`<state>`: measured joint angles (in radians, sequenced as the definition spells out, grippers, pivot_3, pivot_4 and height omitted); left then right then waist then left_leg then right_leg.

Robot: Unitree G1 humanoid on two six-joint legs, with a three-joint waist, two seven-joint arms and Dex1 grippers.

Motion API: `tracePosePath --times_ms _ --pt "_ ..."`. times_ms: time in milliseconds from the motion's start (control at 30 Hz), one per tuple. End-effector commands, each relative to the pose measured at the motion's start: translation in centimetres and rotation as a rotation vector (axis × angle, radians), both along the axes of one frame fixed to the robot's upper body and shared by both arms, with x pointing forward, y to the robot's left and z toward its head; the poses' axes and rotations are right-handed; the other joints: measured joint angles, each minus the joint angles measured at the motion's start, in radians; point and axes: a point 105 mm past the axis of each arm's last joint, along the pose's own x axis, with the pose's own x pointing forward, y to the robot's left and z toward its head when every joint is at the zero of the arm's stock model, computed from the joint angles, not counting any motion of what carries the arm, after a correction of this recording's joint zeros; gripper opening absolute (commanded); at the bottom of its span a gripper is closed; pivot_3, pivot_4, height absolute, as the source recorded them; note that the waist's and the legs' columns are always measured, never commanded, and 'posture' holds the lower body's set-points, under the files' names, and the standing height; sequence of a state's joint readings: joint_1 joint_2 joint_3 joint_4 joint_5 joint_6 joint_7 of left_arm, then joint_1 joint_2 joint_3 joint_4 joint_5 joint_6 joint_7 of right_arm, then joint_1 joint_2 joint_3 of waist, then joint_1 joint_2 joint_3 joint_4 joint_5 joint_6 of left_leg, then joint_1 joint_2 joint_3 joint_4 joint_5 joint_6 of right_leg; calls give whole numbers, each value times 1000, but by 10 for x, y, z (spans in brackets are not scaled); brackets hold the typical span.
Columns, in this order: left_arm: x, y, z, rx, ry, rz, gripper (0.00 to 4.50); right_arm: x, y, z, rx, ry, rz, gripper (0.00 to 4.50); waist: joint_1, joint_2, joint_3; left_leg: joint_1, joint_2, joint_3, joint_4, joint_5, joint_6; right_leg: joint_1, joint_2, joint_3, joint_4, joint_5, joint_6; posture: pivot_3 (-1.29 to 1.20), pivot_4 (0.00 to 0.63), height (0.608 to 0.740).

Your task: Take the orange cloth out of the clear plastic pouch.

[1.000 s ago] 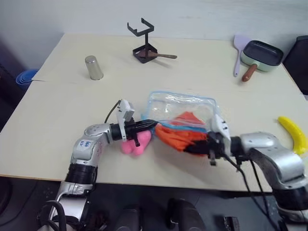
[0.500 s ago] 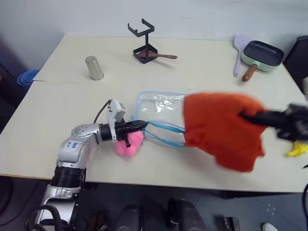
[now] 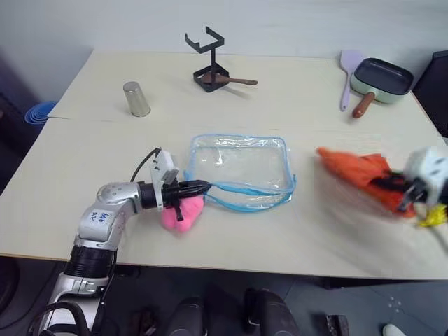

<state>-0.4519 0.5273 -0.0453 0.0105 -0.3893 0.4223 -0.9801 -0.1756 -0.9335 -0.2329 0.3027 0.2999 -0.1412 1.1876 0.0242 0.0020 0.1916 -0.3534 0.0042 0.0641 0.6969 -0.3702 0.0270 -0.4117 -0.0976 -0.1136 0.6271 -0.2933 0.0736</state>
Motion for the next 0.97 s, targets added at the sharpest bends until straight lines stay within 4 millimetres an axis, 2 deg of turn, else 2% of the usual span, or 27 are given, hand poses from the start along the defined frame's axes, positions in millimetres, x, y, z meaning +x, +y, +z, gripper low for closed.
tracePosePath --times_ms 33,67,133,233,333,400,433,533,633,700,767,967 --pt "-15 2 -3 64 -69 -79 0 -21 8 -28 41 53 37 572 2 1 0 0 0 -1 0 0 0 0 0 -1 0 0 0 0 150 740" --pt "-19 4 -3 72 -102 -99 473 -25 6 -33 65 71 20 848 0 1 0 0 0 -1 0 0 0 0 0 0 -1 0 0 0 150 740" --pt "-23 11 -3 62 -119 -96 940 -29 7 -31 98 35 18 1462 -4 1 0 1 0 0 1 0 0 1 -1 1 -1 0 0 0 150 740" --pt "-34 26 10 57 -211 -100 1831 -32 17 -13 169 -49 49 2468 -14 2 1 4 1 0 1 0 0 3 0 2 -4 0 0 0 150 740" --pt "-52 43 19 64 -248 -116 2774 -38 37 8 246 -117 107 3541 -25 3 1 4 4 0 1 0 -2 2 1 2 -2 0 -1 0 150 740" --pt "-56 53 26 41 -249 -71 3398 -43 49 13 285 -115 141 4232 -24 4 2 4 4 0 0 0 -2 2 1 3 -2 0 -1 0 150 740" --pt "-60 63 26 68 -245 -36 3591 -50 63 10 297 -89 191 4416 -23 4 2 4 4 -1 0 0 -2 2 1 3 -2 0 -1 0 150 740" --pt "-84 88 13 174 -226 3 3591 -62 93 1 352 -30 270 4416 -28 4 1 4 4 -1 -2 -1 -3 2 1 3 -3 -1 -1 0 150 740" --pt "-103 108 -10 246 -171 75 3591 -61 104 -6 395 -42 263 4416 -26 4 2 6 4 0 -4 -1 -2 3 1 3 -6 -1 -2 0 150 740" --pt "-111 122 -22 281 -181 158 3591 -60 108 -17 368 -30 282 4416 -26 4 2 6 4 0 -4 -2 -1 3 0 4 -6 -1 -2 0 150 740" --pt "-108 126 -20 276 -230 232 3591 -59 107 -22 336 -33 293 4416 -16 4 2 7 3 0 -4 -3 0 4 -1 4 -6 -1 -2 0 150 740" --pt "-94 117 -6 186 -297 381 3591 -54 101 -23 305 -89 280 4416 -2 4 2 6 3 0 -4 -4 1 3 -2 4 -6 -1 -2 0 150 740"
